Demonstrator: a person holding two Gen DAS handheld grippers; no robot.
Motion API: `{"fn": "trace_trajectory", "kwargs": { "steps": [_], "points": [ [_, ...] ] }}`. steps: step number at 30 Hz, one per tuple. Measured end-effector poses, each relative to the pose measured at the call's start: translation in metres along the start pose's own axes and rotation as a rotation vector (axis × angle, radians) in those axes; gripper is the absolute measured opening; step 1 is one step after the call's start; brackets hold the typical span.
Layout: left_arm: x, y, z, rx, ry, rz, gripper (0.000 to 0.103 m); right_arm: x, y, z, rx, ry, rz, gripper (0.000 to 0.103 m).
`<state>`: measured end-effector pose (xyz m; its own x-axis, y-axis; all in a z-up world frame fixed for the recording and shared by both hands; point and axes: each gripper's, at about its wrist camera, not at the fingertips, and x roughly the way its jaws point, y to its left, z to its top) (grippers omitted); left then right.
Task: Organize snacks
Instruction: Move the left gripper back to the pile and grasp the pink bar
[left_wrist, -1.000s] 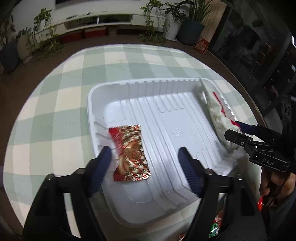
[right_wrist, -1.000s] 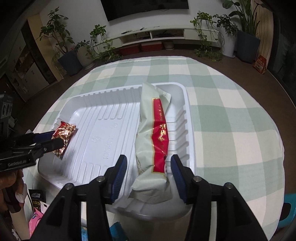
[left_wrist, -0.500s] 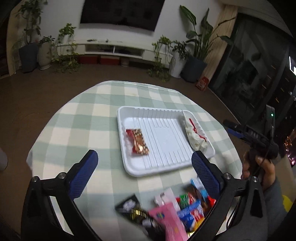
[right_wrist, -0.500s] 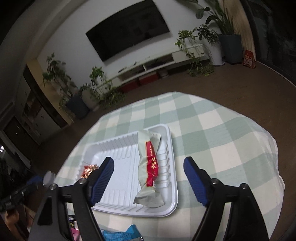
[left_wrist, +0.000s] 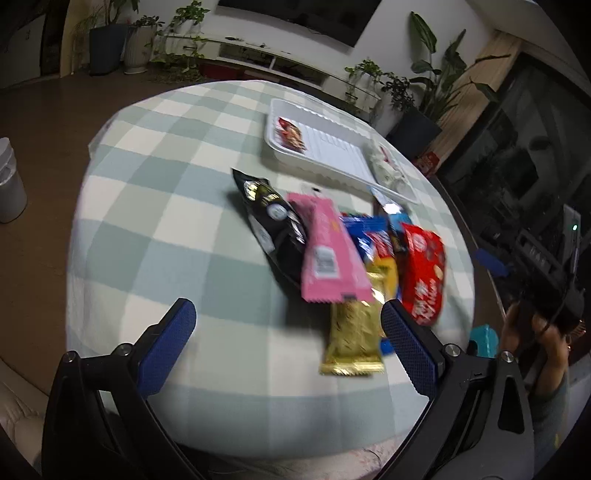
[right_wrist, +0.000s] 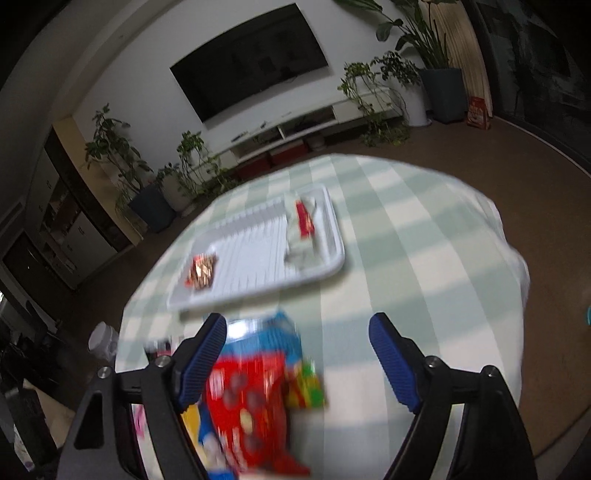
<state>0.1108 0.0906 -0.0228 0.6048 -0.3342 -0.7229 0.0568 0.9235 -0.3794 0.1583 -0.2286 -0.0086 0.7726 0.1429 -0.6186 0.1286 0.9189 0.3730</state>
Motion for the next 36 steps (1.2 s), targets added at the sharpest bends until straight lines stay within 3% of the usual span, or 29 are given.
{"fn": "trace_trajectory", "kwargs": {
  "steps": [4,6,9,10,13,16,20,31,36],
  "points": [
    [-0.006,-0.016,-0.012,-0.022,-0.033,-0.16,0.102,-0.01,0.005,-0.041,-0.016,0.036,0.016,0.078],
    [-0.007,-0.029,-0.017,0.014,-0.024,-0.18,0.102,-0.013,0.009,-0.05,-0.038,0.035,0.02,0.078],
    [-0.009,-0.048,-0.02,0.111,-0.038,-0.108,0.102,-0.019,0.008,-0.06,-0.04,0.018,0.025,0.086],
    [-0.011,-0.051,-0.022,0.125,-0.059,-0.092,0.102,-0.019,0.007,-0.061,-0.03,0.019,0.034,0.093],
    [-0.014,-0.053,-0.02,0.129,-0.099,-0.069,0.103,-0.018,0.007,-0.064,-0.012,0.032,0.059,0.096],
    [-0.001,-0.047,-0.006,0.107,0.01,0.014,0.103,-0.017,0.01,-0.065,-0.028,0.037,0.058,0.096],
    [0.006,-0.038,0.012,0.079,0.059,0.083,0.103,-0.014,0.015,-0.068,-0.063,0.051,0.003,0.096],
    [0.048,-0.073,0.069,0.271,0.116,0.207,0.102,-0.011,0.023,-0.071,-0.121,0.054,-0.014,0.096],
    [0.062,-0.076,0.082,0.321,0.154,0.242,0.082,-0.009,0.021,-0.07,-0.108,0.066,-0.01,0.096]
  ]
}}
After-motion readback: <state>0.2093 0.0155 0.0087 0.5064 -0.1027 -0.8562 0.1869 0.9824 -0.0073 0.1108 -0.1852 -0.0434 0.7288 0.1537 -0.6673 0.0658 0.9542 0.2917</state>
